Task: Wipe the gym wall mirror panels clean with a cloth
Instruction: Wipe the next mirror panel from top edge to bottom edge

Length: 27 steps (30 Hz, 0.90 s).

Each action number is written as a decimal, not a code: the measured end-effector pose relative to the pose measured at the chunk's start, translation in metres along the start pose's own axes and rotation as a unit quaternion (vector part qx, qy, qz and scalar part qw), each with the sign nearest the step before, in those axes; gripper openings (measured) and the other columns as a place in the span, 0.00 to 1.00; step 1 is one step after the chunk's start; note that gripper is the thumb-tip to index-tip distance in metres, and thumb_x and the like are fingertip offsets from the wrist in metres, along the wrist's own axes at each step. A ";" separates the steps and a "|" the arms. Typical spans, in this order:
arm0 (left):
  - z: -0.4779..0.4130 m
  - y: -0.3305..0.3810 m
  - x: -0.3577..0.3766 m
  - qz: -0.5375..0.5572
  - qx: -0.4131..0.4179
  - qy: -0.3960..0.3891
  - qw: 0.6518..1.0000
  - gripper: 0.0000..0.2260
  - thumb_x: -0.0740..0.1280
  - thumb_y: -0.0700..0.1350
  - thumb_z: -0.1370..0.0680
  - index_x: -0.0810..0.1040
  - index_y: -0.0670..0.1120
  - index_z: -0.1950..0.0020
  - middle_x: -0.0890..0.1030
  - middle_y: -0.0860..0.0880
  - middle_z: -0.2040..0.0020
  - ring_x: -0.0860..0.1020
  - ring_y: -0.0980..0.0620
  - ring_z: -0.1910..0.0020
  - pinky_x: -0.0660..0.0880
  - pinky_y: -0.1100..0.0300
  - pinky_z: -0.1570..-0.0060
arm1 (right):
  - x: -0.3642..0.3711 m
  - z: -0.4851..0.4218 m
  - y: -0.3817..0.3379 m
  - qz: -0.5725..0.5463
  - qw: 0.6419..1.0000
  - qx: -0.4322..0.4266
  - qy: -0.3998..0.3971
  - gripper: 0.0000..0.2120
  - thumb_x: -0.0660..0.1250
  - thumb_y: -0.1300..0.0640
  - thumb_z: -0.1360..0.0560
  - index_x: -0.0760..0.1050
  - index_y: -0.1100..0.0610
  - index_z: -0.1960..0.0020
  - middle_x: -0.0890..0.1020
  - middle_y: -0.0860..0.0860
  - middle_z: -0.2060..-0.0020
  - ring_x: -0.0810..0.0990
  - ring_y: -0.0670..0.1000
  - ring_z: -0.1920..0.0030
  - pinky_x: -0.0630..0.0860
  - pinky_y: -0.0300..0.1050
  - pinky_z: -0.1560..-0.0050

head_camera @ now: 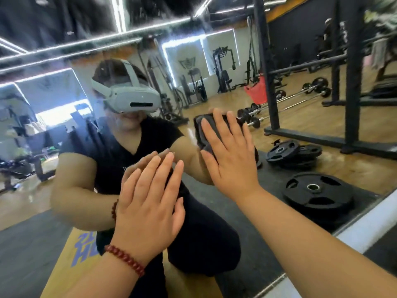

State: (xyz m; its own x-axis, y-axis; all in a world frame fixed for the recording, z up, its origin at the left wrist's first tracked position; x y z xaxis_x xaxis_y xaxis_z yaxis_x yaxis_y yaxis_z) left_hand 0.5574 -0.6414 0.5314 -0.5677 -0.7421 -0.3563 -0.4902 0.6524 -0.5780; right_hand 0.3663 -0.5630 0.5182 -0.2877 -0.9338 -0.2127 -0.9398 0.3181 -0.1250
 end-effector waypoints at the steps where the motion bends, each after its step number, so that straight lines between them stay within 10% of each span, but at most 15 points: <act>1: -0.007 -0.005 -0.007 0.003 0.006 0.010 1.000 0.28 0.62 0.51 0.23 0.67 0.43 0.24 0.65 0.43 0.23 0.63 0.44 0.24 0.59 0.45 0.26 | 0.003 0.021 0.003 0.005 1.000 0.001 -0.009 0.25 0.45 0.44 0.16 0.49 0.46 0.20 0.51 0.48 0.21 0.48 0.52 0.20 0.44 0.54 0.22; 10: -0.057 -0.039 -0.006 -0.067 0.010 -0.007 0.998 0.28 0.55 0.54 0.19 0.61 0.43 0.21 0.57 0.41 0.20 0.55 0.42 0.21 0.54 0.41 0.24 | -0.021 -0.093 -0.002 -0.008 1.000 0.015 0.018 0.26 0.47 0.44 0.17 0.54 0.49 0.20 0.56 0.51 0.21 0.50 0.54 0.21 0.46 0.58 0.23; 17: -0.058 -0.038 -0.001 -0.078 0.008 0.014 0.997 0.28 0.57 0.53 0.20 0.62 0.43 0.21 0.58 0.41 0.20 0.57 0.42 0.21 0.57 0.41 0.26 | -0.020 -0.049 0.035 0.093 0.953 -0.282 -0.051 0.25 0.49 0.43 0.16 0.53 0.46 0.21 0.54 0.49 0.21 0.51 0.55 0.20 0.49 0.57 0.22; 23: -0.063 -0.035 -0.011 -0.045 0.002 0.006 0.999 0.27 0.59 0.52 0.23 0.70 0.44 0.25 0.65 0.41 0.23 0.62 0.42 0.24 0.62 0.42 0.29 | -0.045 -0.195 0.010 0.021 0.993 -0.112 0.023 0.27 0.50 0.43 0.18 0.59 0.49 0.21 0.60 0.51 0.22 0.56 0.55 0.21 0.50 0.56 0.24; 27: -0.105 -0.053 -0.037 -0.016 0.005 0.056 0.998 0.26 0.60 0.52 0.25 0.75 0.43 0.30 0.75 0.41 0.32 0.68 0.42 0.31 0.62 0.47 0.34 | -0.039 -0.170 0.019 0.060 0.981 -0.183 0.022 0.26 0.50 0.43 0.17 0.57 0.47 0.21 0.60 0.51 0.21 0.57 0.56 0.22 0.51 0.57 0.24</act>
State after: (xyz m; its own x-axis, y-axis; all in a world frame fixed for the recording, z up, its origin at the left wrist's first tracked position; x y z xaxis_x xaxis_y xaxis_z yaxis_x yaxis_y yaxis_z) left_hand 0.5352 -0.6322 0.6520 -0.6220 -0.7410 -0.2531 -0.5035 0.6260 -0.5955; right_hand 0.3282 -0.5485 0.6884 -0.4012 -0.9017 -0.1612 -0.8992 0.3541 0.2569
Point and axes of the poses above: each hand's wrist, its own z-axis away from the middle knuckle, its own x-axis out of the palm, y = z × x, the point moved 1 cm from there along -z, towards the middle knuckle
